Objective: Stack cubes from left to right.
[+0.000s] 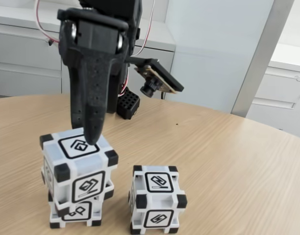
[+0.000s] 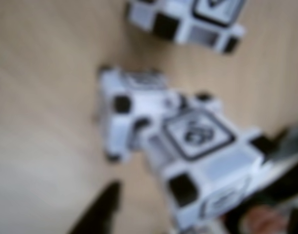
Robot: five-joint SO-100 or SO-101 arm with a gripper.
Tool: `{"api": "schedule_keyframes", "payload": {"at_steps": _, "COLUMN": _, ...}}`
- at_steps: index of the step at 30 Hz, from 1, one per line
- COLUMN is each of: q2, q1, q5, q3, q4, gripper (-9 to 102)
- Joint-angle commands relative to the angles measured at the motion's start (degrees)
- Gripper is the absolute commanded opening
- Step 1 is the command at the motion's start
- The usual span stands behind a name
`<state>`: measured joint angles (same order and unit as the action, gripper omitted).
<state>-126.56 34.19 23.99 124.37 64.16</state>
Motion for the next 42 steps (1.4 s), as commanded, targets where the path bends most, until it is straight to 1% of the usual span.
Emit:
{"api": "schedule_keyframes", "payload": {"at_steps": 1, "q2": -1.6, "q1": -0.1, "q5": 0.7, "q3": -1.2, "q4": 3.4, "gripper": 38}}
{"api": "schedule_keyframes", "payload": {"at_steps": 4, "q2": -1.8, "q1": -0.9, "q5": 0.4, "q3": -1.7, "q4": 10.5, "gripper": 38}}
{"api": "schedule_keyframes", "payload": {"at_steps": 7, "q2": -3.1, "q1": -5.8, "q5": -0.5, "q3": -3.5, "q4": 15.1, "gripper": 38}}
{"api": "schedule_keyframes", "payload": {"at_steps": 13, "q2": -6.9, "q1": -14.2, "q5": -8.3, "q3": -8.8, "q4": 16.1, "gripper": 37}}
{"api": "schedule_keyframes", "payload": {"at_steps": 18, "q2": -6.2, "q1": -15.4, "q5": -14.7, "q3": -11.7, "q4": 13.8, "gripper": 36}}
{"api": "schedule_keyframes", "payload": {"at_steps": 23, "q2": -6.2, "q1": -15.4, "q5": -24.2, "q3": -11.2, "q4": 4.2, "gripper": 35}}
{"api": "schedule_keyframes", "payload": {"at_steps": 26, "q2": -5.7, "q1": -15.4, "q5": -25.4, "q3": -11.1, "q4": 0.4, "gripper": 35}}
{"api": "schedule_keyframes", "payload": {"at_steps": 29, "q2": -2.5, "q1": -16.0, "q5": -24.8, "q3": -11.2, "q4": -0.8, "gripper": 36}}
{"api": "schedule_keyframes", "payload": {"at_steps": 32, "q2": 3.3, "q1": -20.3, "q5": -24.5, "q3": -11.2, "q4": -0.8, "gripper": 36}}
{"api": "schedule_keyframes", "payload": {"at_steps": 37, "q2": 11.9, "q1": -25.8, "q5": -27.6, "q3": -11.9, "q4": -0.8, "gripper": 36}}
{"api": "schedule_keyframes", "payload": {"at_steps": 42, "q2": 16.4, "q1": -27.0, "q5": -30.3, "q3": -11.5, "q4": -0.8, "gripper": 37}}
